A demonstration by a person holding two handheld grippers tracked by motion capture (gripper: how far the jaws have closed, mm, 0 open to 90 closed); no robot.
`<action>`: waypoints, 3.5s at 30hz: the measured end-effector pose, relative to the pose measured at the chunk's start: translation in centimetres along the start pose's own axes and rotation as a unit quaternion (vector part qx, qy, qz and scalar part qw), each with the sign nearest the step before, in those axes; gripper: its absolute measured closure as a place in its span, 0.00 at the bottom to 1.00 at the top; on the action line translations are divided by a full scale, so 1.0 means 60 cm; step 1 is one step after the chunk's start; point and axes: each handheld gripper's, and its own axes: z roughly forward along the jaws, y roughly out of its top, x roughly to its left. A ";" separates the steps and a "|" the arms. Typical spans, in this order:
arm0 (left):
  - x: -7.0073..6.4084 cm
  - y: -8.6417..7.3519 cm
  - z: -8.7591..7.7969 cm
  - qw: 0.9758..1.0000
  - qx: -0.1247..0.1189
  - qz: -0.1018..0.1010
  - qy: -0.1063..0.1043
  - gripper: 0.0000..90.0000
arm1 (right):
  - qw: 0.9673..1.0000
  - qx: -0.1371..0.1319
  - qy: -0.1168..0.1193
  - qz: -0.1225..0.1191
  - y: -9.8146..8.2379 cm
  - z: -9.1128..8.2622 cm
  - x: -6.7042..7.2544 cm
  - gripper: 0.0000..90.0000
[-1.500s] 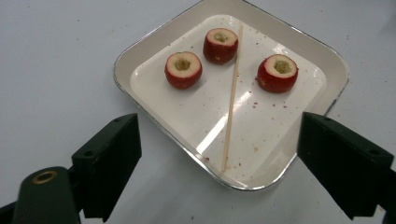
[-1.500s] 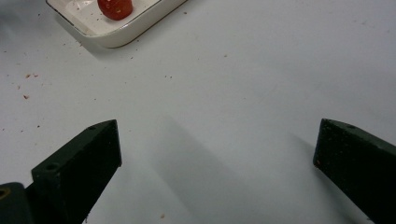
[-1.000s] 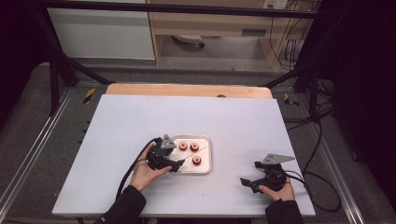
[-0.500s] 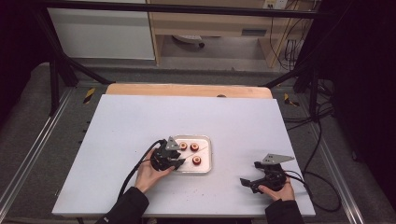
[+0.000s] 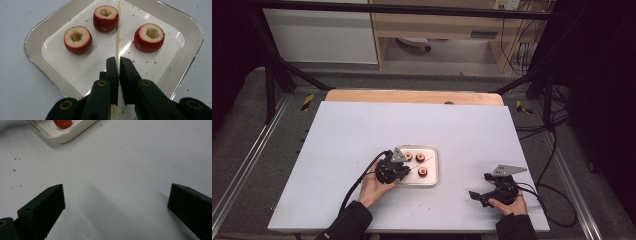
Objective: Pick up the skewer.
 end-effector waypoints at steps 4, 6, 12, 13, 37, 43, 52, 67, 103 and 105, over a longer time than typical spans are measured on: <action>-0.002 0.000 0.000 1.000 -0.002 0.000 0.002 0.97 | 1.000 0.002 0.000 -0.001 0.000 0.001 0.000 0.02; -0.004 -0.001 0.000 1.000 -0.001 0.001 0.002 0.98 | 1.000 0.002 0.001 -0.002 0.000 0.001 0.000 0.02; -0.007 -0.003 0.000 1.000 -0.008 0.003 0.003 0.98 | 1.000 0.001 0.001 -0.002 0.000 0.001 0.000 0.02; -0.008 -0.004 0.000 1.000 -0.011 0.003 0.004 0.98 | 1.000 0.001 0.001 -0.001 0.000 0.001 0.000 0.02; -0.006 -0.004 -0.026 0.999 -0.046 -0.017 -0.008 0.99 | 1.000 0.002 0.003 -0.002 0.001 0.001 0.001 0.02; -0.011 -0.003 -0.036 0.999 -0.047 -0.014 -0.012 0.99 | 1.000 -0.001 0.000 -0.008 0.002 0.001 0.001 0.02; -0.024 0.000 -0.046 0.999 -0.048 -0.009 -0.020 0.99 | 1.000 0.002 -0.002 -0.019 0.007 0.000 0.008 0.01; -0.054 0.015 -0.070 0.998 -0.051 0.008 -0.037 0.99 | 0.995 0.018 -0.031 -0.092 0.037 0.009 0.048 0.02; -0.127 0.079 -0.021 0.994 0.011 0.076 -0.077 0.99 | 0.925 0.075 -0.081 -0.364 0.094 0.041 0.147 0.21; -0.130 0.082 -0.019 0.994 0.011 0.076 -0.079 0.99 | 0.919 0.077 -0.083 -0.378 0.093 0.043 0.147 0.24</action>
